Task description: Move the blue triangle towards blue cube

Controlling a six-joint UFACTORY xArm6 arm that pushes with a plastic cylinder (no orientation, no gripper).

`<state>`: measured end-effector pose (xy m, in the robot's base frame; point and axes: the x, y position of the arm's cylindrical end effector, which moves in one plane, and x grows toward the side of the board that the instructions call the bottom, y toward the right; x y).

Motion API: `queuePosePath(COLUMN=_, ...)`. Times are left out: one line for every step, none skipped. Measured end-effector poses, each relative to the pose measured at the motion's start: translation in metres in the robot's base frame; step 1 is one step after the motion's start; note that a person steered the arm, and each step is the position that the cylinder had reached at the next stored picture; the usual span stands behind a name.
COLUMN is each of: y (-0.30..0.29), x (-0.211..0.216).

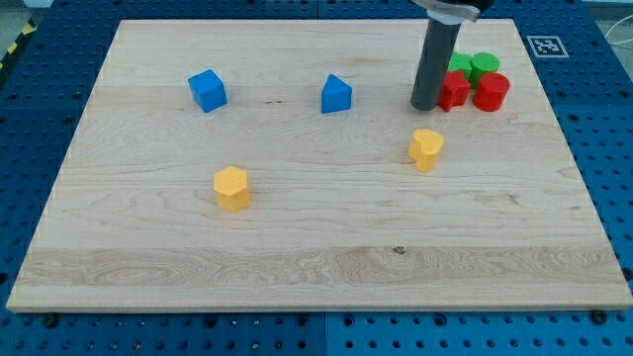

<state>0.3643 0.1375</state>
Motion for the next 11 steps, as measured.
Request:
queuePosePath(y=0.013, x=-0.009)
queuePosePath(y=0.018, x=-0.011)
queuePosePath(y=0.017, x=-0.011)
queuePosePath(y=-0.005, x=-0.011)
queuePosePath(y=-0.043, x=-0.011)
queuePosePath(y=-0.085, x=-0.008)
queuePosePath(y=-0.124, x=-0.004)
queuePosePath(y=-0.162, x=-0.004)
queuePosePath(y=-0.196, x=-0.004)
queuePosePath(y=-0.202, x=-0.005)
queuePosePath(y=-0.19, x=-0.005)
